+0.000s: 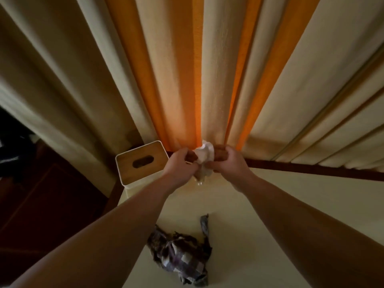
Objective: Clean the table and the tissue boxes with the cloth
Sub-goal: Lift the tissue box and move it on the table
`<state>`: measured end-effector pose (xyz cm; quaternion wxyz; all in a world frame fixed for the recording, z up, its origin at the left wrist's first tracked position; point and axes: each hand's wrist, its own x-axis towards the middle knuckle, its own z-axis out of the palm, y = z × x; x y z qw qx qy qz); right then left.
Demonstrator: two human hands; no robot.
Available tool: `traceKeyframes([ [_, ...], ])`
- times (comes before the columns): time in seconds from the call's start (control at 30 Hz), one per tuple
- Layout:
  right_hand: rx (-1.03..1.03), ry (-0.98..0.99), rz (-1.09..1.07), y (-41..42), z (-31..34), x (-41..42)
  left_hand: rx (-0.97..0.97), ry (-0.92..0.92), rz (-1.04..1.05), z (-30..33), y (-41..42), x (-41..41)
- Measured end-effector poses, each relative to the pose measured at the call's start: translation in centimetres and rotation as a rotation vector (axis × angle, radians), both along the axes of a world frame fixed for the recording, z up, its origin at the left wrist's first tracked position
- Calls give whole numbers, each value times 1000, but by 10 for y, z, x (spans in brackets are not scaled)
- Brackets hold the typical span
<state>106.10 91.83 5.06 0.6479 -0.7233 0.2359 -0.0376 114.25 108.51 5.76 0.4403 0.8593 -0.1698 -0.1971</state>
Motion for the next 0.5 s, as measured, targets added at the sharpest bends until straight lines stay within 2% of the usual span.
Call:
traceKeyframes([
  [0.23,-129,-52,139,60,49,56,-38,-80,128,47,72,33],
  [0.33,-229,-37,193,93,52,83,14,-152,185,49,110,47],
  [0.5,-296,-6,180,135,43,121,9,-132,301,35,149,63],
])
